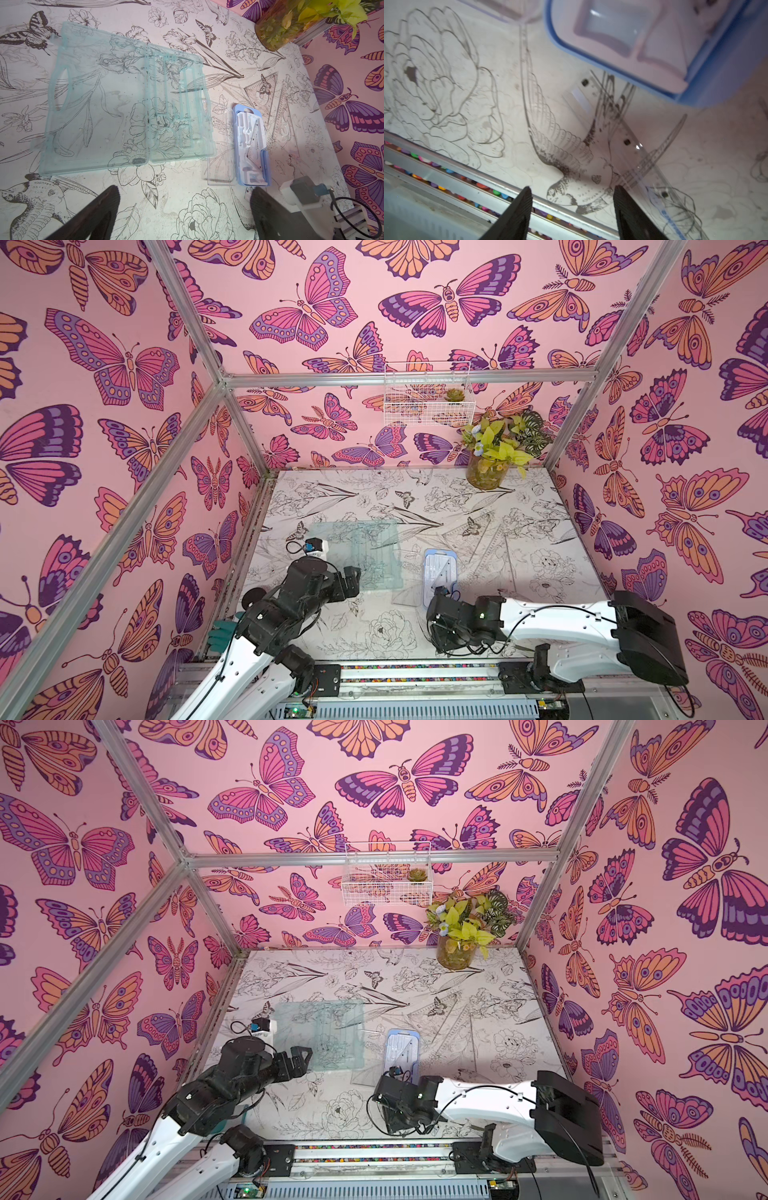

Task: Open the ruler set and take out the ruler
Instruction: Adjust the ruler at the center of the board.

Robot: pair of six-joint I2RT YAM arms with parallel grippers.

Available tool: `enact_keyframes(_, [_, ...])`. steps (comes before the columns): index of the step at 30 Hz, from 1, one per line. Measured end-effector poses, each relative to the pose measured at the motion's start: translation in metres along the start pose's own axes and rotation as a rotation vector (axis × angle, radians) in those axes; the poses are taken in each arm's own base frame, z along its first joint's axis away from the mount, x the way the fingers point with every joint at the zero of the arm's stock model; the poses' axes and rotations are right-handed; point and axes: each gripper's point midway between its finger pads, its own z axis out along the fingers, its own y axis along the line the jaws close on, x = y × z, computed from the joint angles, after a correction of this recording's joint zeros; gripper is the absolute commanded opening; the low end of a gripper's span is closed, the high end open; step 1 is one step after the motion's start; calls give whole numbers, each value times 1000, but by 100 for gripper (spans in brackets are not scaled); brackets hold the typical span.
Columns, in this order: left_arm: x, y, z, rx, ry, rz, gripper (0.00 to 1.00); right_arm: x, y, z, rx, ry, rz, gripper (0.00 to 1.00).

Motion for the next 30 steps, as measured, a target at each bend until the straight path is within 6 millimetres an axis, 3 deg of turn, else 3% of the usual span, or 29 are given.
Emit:
enact_keyframes(9, [1,1,4,-12,13,-3,100,9,-2,8,-20,31,77,69])
enact_keyframes(18, [-1,0,9,-22,26,-2,100,0,-10,8,-26,-7,166,71])
enact_keyframes(30, [-6,-5,10,-17,19,-2,100,-28,-109,-8,156,-149,384,74])
